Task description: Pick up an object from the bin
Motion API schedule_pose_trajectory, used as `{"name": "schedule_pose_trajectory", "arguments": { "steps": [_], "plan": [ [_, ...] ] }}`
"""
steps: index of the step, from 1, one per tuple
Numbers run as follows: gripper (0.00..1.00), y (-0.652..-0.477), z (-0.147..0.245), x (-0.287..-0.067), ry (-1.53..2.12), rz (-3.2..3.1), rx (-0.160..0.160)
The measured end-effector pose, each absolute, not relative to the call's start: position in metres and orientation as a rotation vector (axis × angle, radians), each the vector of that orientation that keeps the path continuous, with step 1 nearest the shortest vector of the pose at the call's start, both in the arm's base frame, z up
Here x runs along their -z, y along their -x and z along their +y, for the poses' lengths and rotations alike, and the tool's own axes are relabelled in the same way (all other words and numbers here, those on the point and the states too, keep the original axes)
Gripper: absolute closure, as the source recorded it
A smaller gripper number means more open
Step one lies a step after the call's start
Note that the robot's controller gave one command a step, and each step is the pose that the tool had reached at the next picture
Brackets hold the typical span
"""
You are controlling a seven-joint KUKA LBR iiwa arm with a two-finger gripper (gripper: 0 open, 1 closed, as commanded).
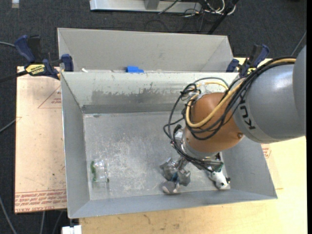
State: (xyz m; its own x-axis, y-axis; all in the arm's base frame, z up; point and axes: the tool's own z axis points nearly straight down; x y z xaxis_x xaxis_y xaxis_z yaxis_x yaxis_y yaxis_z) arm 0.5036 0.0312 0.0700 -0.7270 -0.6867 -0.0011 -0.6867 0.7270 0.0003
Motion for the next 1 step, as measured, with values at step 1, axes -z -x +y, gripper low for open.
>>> {"name": "schedule_pose_trajectory", "arguments": {
  "steps": [1],
  "plan": [
    [1.0, -0.5037, 0.0312, -0.07, 1.16, 2.918, -0.001]
  ]
}}
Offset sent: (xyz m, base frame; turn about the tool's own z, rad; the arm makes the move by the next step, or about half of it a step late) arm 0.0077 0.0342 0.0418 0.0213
